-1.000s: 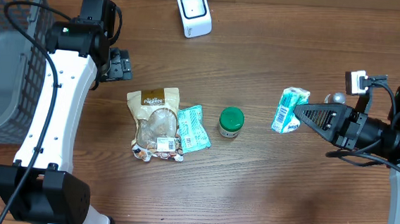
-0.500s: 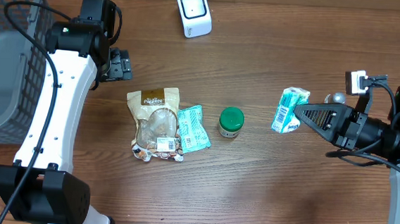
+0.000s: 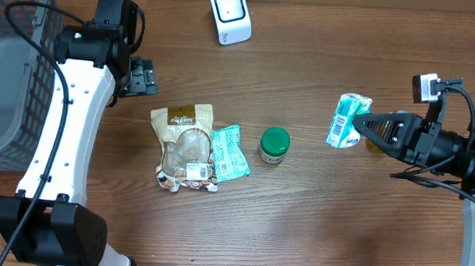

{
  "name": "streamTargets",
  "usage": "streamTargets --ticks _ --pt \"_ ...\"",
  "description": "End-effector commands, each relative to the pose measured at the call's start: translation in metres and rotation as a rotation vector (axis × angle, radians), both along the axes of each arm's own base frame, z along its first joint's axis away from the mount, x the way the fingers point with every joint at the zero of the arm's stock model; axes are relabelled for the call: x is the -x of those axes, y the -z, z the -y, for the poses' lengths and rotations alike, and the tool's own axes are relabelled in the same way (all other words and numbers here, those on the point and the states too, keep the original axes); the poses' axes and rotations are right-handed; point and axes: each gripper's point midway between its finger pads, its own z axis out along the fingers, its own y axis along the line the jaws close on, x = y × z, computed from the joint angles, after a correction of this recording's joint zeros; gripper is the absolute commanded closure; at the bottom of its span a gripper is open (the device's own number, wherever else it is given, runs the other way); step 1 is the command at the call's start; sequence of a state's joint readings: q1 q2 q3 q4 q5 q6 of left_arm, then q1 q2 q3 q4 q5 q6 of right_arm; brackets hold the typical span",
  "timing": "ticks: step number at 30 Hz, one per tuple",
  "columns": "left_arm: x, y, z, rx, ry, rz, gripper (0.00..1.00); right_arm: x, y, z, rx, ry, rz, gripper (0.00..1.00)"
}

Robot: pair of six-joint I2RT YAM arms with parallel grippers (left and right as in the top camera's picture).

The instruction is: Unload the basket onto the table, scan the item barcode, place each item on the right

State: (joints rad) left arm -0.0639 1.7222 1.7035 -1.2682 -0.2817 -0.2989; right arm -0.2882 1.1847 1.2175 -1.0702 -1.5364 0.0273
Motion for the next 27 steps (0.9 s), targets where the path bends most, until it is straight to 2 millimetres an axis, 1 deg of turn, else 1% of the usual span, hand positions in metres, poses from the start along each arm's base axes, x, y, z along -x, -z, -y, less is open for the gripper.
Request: streamTargets --ticks 1,10,13,16,23,27 --pt "-0.003 -0.003 -0.004 -0.014 -0.002 0.009 0.0 0.007 -0.015 -0.002 -0.03 -0.021 -0.005 0.96" --pt "-0.003 -0.003 -0.004 -0.014 -0.002 0.009 0.0 0.009 -0.015 -0.007 -0.037 -0.042 -0.031 0.96" --pt "-0.003 -0.003 -0.004 -0.014 -0.002 0.009 0.0 0.012 -0.015 -0.012 -0.04 -0.06 -0.041 0.96" --pt "-0.003 -0.003 -0.004 -0.014 -0.001 0.009 0.0 0.017 -0.015 -0.021 -0.038 -0.101 -0.041 0.96" --pt "-0.003 -0.003 -0.004 -0.014 -0.002 0.009 0.0 0.036 -0.015 -0.051 -0.034 -0.238 -0.035 0.96" --pt "-0.003 -0.003 -0.004 -0.014 -0.002 0.009 0.0 0.046 -0.015 -0.063 -0.033 -0.296 -0.036 0.96"
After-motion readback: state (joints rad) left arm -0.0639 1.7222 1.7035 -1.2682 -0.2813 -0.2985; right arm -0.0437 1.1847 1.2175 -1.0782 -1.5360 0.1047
